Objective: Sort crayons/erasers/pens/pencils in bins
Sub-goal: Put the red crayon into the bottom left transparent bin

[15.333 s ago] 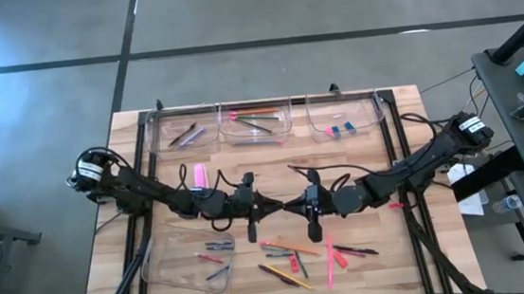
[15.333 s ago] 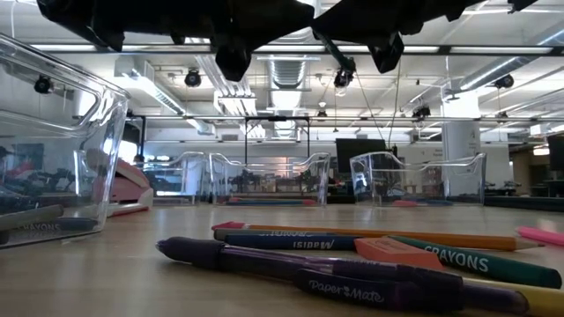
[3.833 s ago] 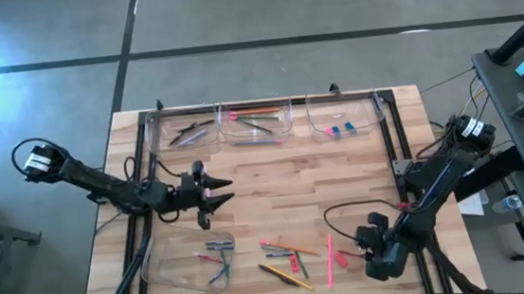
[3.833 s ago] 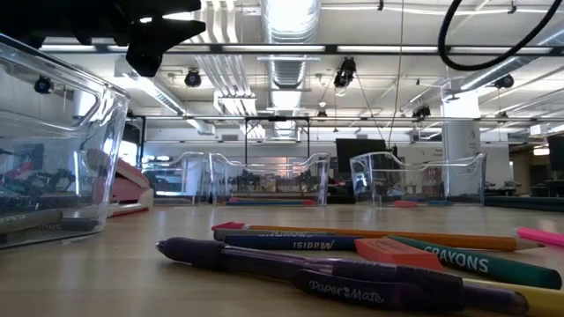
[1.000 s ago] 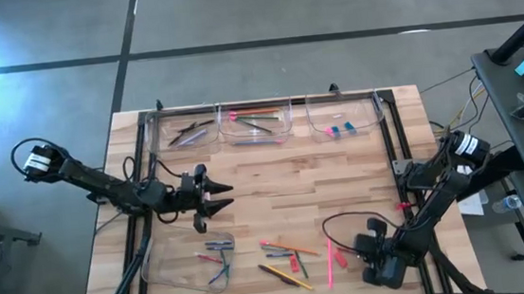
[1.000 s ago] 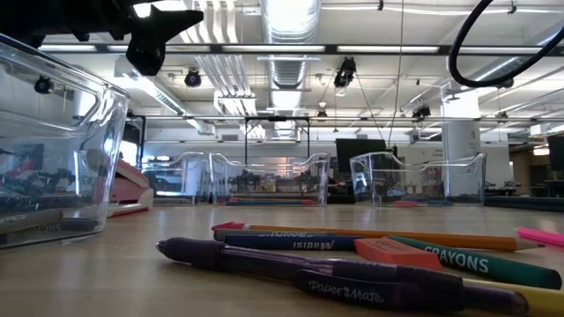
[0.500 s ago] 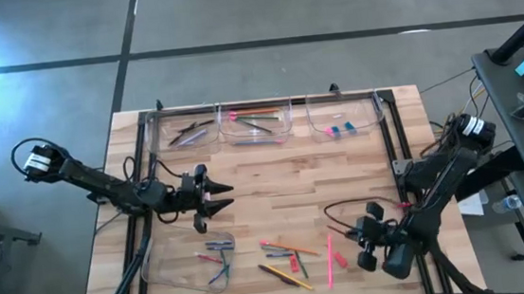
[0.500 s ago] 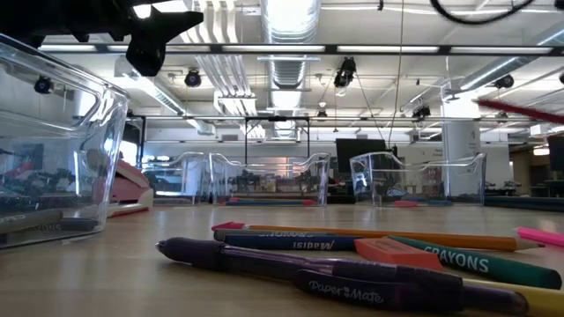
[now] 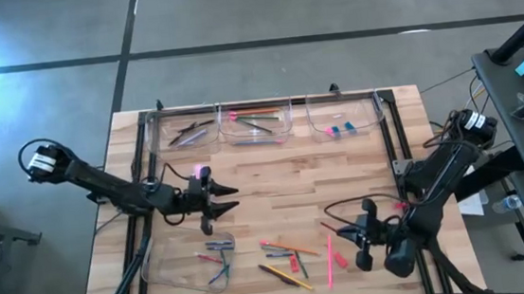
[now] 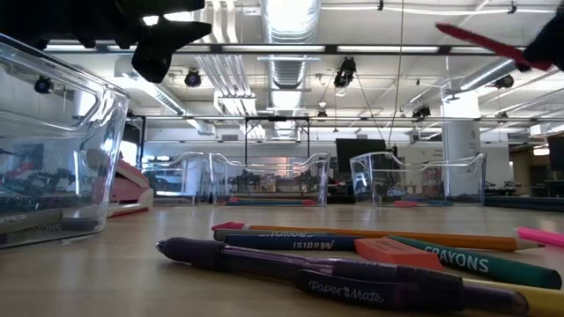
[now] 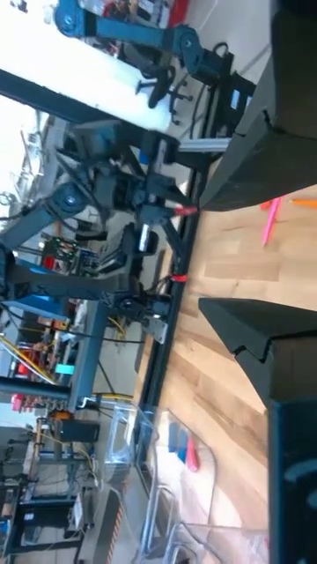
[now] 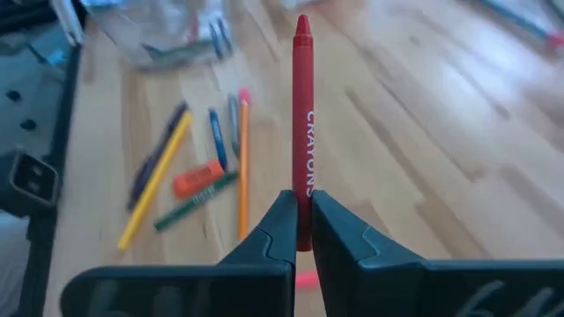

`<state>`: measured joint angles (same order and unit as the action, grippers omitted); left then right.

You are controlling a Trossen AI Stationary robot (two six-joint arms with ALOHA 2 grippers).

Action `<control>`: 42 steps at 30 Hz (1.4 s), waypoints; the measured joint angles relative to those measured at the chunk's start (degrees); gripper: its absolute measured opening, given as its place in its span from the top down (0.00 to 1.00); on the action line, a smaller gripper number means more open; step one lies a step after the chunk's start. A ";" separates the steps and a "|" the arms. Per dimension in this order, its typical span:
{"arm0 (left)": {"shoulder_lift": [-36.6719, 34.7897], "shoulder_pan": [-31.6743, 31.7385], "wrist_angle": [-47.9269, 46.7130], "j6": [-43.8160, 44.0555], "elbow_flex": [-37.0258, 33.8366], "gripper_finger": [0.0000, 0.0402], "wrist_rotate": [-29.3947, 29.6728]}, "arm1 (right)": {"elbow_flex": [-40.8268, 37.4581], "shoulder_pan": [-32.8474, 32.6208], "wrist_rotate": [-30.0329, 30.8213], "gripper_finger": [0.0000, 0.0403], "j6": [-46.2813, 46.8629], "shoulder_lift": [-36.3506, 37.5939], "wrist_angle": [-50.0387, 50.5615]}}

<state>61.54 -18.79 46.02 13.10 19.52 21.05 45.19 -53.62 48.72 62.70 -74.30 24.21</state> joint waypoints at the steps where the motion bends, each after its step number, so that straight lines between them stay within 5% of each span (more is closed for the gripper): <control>1: 0.93 0.05 0.01 -0.03 0.71 0.61 0.22 | 0.00 0.55 0.44 0.97 -2.37 0.00 -1.98; 8: 8.60 0.29 0.10 -2.93 6.73 0.61 0.13 | 0.00 7.57 -0.22 0.97 -24.19 -0.48 -18.18; 15: 15.71 0.36 0.09 -6.45 12.11 0.61 -0.26 | 0.00 15.40 -10.80 0.97 -39.45 -1.56 -32.42; 23: 19.06 0.38 0.30 -7.56 16.35 0.61 -7.18 | -0.04 20.98 -13.43 0.97 -48.19 -1.79 -40.59; 42: 25.24 0.55 10.55 -7.57 19.24 0.61 -7.03 | 0.00 27.80 -18.44 0.97 -52.87 -4.62 -49.40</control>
<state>86.78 -18.24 56.56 5.53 38.76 14.02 45.19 -25.81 30.28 9.82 -78.92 -25.19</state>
